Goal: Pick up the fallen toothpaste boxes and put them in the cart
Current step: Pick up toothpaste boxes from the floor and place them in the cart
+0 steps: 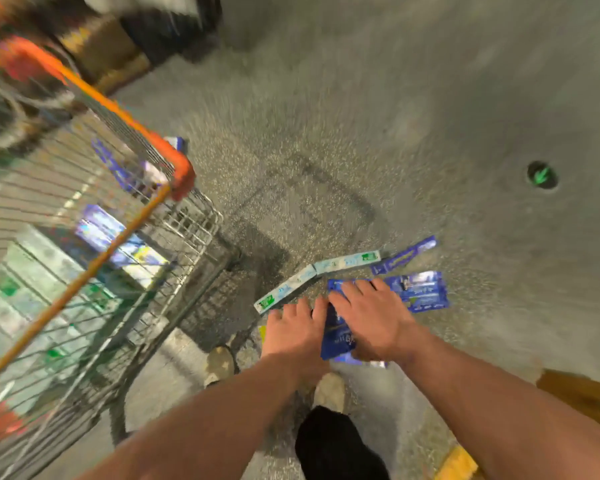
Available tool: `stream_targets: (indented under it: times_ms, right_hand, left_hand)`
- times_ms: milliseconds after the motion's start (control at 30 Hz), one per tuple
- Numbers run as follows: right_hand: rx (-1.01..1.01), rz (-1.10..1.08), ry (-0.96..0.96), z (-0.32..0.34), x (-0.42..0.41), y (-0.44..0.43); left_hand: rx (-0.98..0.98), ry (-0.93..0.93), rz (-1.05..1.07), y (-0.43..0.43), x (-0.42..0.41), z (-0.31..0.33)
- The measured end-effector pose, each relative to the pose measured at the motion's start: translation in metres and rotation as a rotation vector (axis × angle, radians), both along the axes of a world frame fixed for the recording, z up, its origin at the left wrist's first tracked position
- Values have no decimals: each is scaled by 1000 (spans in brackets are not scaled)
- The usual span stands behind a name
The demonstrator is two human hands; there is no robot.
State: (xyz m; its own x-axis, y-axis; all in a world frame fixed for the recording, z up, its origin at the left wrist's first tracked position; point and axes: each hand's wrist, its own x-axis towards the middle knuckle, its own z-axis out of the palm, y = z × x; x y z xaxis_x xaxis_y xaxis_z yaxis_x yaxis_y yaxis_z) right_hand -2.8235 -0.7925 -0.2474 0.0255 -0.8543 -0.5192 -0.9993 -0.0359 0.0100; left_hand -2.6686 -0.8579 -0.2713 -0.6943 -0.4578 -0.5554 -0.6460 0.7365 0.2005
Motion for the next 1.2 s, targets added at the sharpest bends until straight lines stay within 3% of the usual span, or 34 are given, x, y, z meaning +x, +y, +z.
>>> stream_targets:
  times_ms: [300,600,900,1200]
  right_hand:
    - [-168,48,42,196,1,-30]
    - [-347,156,51,301,40,-111]
    - [-458,81,47,319,134,-236]
    - [-411,-141,75,253,219,-357]
  left_hand:
    - [-204,161,-31,-39,15,196]
    - [-416,177,-38,-115,60,316]
    - [-514,157,-48,-248,150,342]
    - [-473,110,-212,-396,210,285]
